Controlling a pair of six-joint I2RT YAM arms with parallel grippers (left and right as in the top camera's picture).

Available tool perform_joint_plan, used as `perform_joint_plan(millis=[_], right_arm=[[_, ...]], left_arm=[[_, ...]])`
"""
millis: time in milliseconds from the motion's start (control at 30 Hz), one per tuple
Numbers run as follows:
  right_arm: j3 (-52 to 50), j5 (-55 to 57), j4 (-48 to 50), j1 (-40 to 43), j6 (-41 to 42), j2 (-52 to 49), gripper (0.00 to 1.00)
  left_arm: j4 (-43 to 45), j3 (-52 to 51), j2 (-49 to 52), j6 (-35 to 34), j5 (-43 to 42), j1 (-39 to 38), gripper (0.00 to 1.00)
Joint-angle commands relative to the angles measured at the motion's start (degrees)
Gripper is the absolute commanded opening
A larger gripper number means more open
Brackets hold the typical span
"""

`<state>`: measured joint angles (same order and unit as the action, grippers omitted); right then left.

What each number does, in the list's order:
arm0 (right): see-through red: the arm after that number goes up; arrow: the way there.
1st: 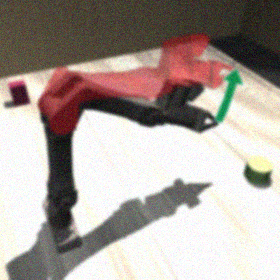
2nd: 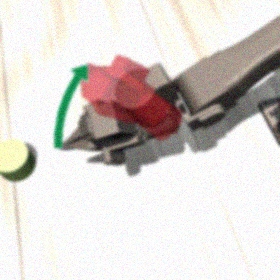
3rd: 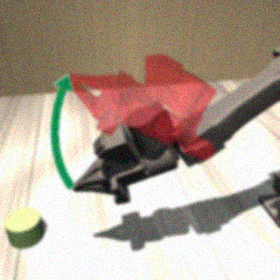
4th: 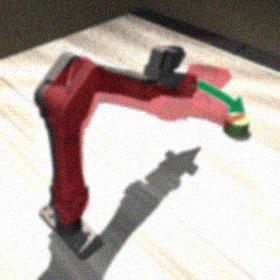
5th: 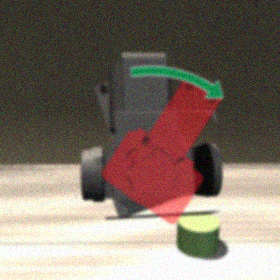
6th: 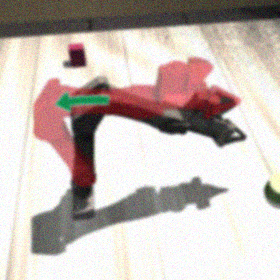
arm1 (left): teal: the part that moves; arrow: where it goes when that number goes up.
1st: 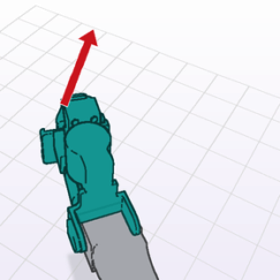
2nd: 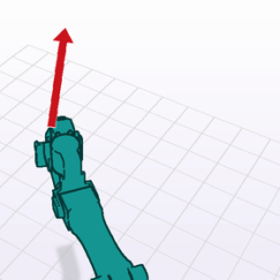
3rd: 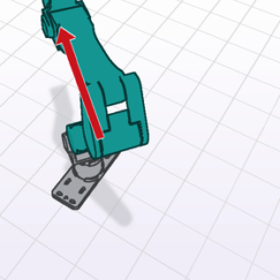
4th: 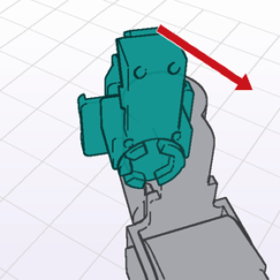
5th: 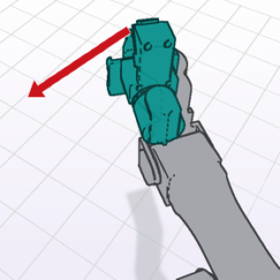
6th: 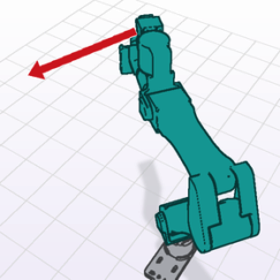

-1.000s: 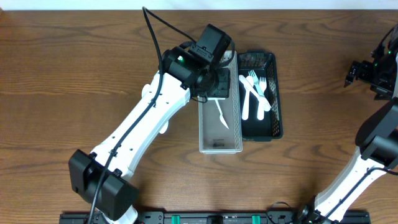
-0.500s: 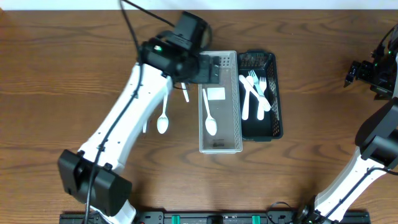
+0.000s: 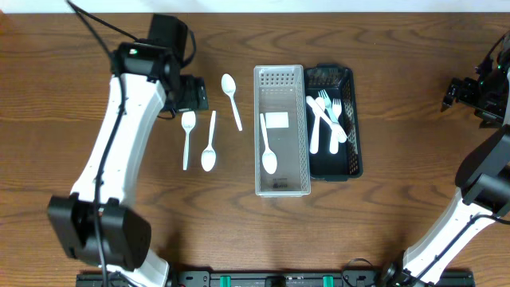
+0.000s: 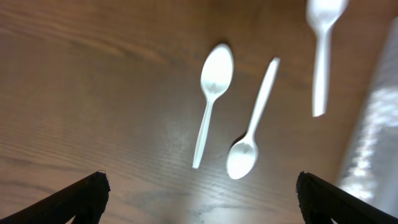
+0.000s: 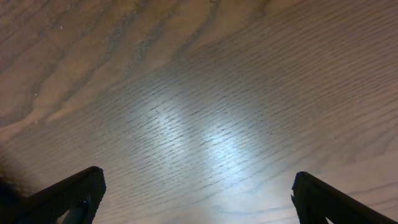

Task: Pack container
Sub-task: 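Return the left gripper over the upright white spoon and lower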

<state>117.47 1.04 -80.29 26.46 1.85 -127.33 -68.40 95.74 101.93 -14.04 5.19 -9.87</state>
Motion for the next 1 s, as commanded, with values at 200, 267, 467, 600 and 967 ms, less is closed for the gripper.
perform_joint_plan(millis=[200, 267, 467, 600, 967], right_arm=[[0.0, 0.0, 0.0, -0.2, -0.8, 0.3, 0.99], [0.0, 0.0, 0.0, -0.2, -0.8, 0.3, 0.99], [0.0, 0.0, 0.0, -0.2, -0.8, 0.3, 0.99], [0.0, 0.0, 0.0, -0.2, -0.8, 0.3, 0.99], [0.0, 0.0, 0.0, -0.2, -0.8, 0.3, 0.99]], left_arm=[[3.5, -5.2, 5.3, 7.6, 0.3, 5.8, 0.98], [5.2, -6.6, 5.6, 10.9, -4.7, 7.3, 0.98], [9.5, -12.6, 5.7, 13.8, -9.9, 8.9, 0.98], [12.8, -17.0, 5.7, 13.8, -9.7, 8.4, 0.98], [17.4, -20.1, 7.0, 13.9, -8.3, 7.9, 0.98]])
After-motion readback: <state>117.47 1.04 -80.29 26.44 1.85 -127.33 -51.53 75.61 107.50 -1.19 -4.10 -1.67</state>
